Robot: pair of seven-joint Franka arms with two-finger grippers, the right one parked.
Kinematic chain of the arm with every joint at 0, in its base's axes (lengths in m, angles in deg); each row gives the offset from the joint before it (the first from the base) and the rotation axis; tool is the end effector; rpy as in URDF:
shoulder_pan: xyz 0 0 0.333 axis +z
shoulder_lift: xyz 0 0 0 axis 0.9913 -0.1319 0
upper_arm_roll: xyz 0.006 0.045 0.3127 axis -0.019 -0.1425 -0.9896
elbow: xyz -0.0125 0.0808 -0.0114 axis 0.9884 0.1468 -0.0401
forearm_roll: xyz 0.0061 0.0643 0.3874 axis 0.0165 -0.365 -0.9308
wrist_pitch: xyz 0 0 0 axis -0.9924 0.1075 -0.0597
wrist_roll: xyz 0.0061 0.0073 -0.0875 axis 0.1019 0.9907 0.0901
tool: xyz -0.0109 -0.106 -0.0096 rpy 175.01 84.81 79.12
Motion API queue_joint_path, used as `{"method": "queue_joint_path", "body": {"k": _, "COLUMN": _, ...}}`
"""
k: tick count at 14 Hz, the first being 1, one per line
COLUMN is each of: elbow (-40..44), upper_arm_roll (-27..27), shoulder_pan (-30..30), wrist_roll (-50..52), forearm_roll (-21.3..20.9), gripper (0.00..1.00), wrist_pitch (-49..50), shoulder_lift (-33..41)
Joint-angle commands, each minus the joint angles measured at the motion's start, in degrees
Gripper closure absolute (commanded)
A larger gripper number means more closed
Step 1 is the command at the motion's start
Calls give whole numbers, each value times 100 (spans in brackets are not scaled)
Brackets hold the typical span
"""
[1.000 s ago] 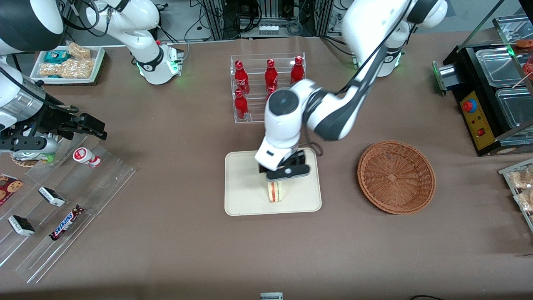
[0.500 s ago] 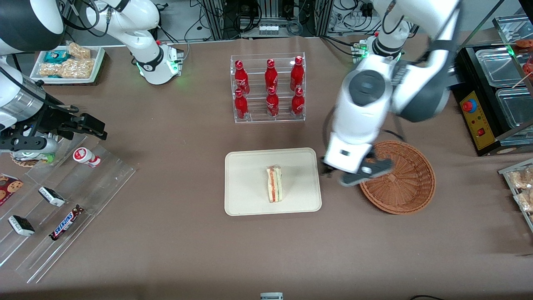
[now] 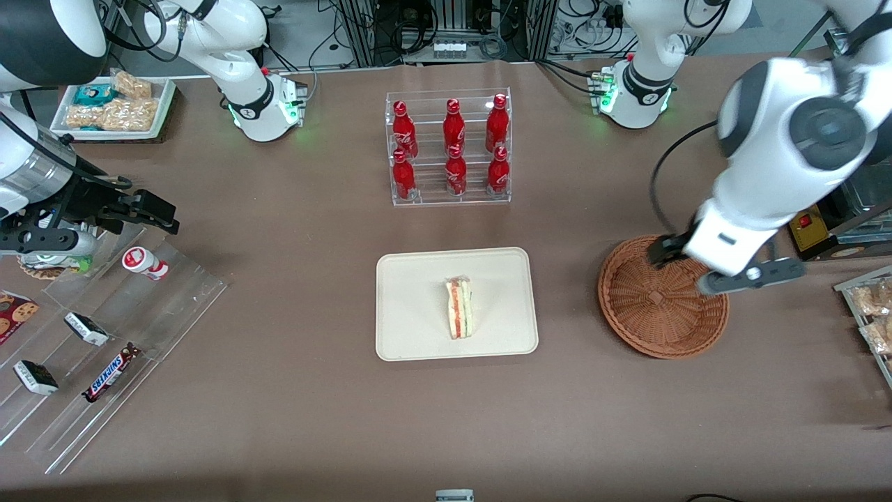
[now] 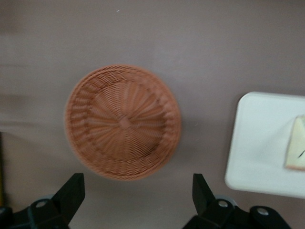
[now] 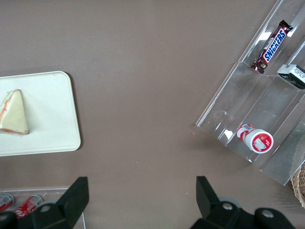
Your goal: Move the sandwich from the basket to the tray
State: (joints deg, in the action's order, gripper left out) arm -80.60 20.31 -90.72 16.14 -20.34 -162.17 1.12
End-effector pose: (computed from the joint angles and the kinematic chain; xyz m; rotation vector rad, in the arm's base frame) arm 0.5850 -0.1190 0.5327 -3.0569 -0.1584 0.0368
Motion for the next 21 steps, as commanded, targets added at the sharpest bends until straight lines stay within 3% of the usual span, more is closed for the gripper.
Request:
{"method": "queue_joint_path", "body": {"k": 1, "elbow": -621, "upper_arm_roll": 63, "shoulder_pan": 530, "wrist_roll": -1153, "forearm_roll": 339, "gripper": 0, "wrist_pitch": 192, "shoulder_lift": 766}}
{"method": "queue_joint_path", "body": {"k": 4, "elbow": -71, "upper_arm_roll": -77, "shoulder_pan": 733, "wrist_roll": -1989, "forearm_roll": 402, "gripper": 0, "wrist_pitch": 902, "shoulder_lift": 759}}
{"method": "queue_joint_path", "body": {"k": 6, "elbow": 343, "upper_arm_roll": -533, "shoulder_pan": 707, "wrist_roll": -2534, "forearm_roll": 655, "gripper": 0, "wrist_pitch": 1176, "shoulder_lift": 732}}
{"method": "queue_joint_path", "body": {"k": 10, "elbow": 547, "upper_arm_roll": -1000, "shoulder_pan": 707, "wrist_roll": -3099, "forearm_roll": 648, "gripper": 0, "wrist_pitch": 1090, "shoulder_lift": 688}}
{"method": "queue_joint_path", "body": {"k": 12, "elbow": 512, "upper_arm_roll": -1001, "shoulder_pan": 707, "wrist_roll": -3056, "forearm_roll": 596, "gripper": 0, "wrist_pitch": 669, "shoulder_lift": 662}}
{"method": "queue_joint_path", "body": {"k": 21, "elbow": 538, "upper_arm_roll": -702, "shoulder_pan": 724, "wrist_roll": -2836, "forearm_roll": 701, "gripper": 0, "wrist_pitch": 975, "shoulder_lift": 705}}
